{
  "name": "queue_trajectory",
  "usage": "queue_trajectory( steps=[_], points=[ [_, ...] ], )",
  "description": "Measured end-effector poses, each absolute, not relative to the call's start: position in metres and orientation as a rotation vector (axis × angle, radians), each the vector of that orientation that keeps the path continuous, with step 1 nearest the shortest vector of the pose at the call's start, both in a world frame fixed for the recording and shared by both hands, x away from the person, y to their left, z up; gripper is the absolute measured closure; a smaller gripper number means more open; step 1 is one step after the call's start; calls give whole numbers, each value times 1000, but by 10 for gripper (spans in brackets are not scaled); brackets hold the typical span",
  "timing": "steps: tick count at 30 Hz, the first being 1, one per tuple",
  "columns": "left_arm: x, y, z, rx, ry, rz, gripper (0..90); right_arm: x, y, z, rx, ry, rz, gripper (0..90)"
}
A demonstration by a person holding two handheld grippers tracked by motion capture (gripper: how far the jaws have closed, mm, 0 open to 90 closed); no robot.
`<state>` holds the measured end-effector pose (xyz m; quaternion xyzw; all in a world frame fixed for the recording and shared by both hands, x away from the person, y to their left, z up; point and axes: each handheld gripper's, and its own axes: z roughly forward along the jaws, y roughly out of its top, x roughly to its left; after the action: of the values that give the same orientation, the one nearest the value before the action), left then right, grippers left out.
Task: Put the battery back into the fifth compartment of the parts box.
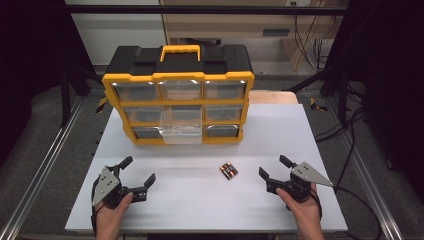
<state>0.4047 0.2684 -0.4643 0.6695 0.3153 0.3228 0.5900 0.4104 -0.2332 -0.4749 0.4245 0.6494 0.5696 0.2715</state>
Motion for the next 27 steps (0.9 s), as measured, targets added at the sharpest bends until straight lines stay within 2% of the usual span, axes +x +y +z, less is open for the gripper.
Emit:
queue_trajectory(
  steps=[5,12,20,22,27],
  points=[
    [407,267,-466,1569,731,752,18,411,-217,-472,1124,1828,1460,165],
    [409,264,-467,1591,716,749,18,430,-189,-468,1158,1996,1278,227],
    [411,264,-467,1588,720,756,18,458,-161,-455,1203,2173,1170,420],
    [410,264,-467,1591,720,752,17,464,-154,-453,1188,2213,1151,495],
    [411,262,-468,1603,719,757,18,478,-144,-459,1216,2292,1120,585]
  ],
)
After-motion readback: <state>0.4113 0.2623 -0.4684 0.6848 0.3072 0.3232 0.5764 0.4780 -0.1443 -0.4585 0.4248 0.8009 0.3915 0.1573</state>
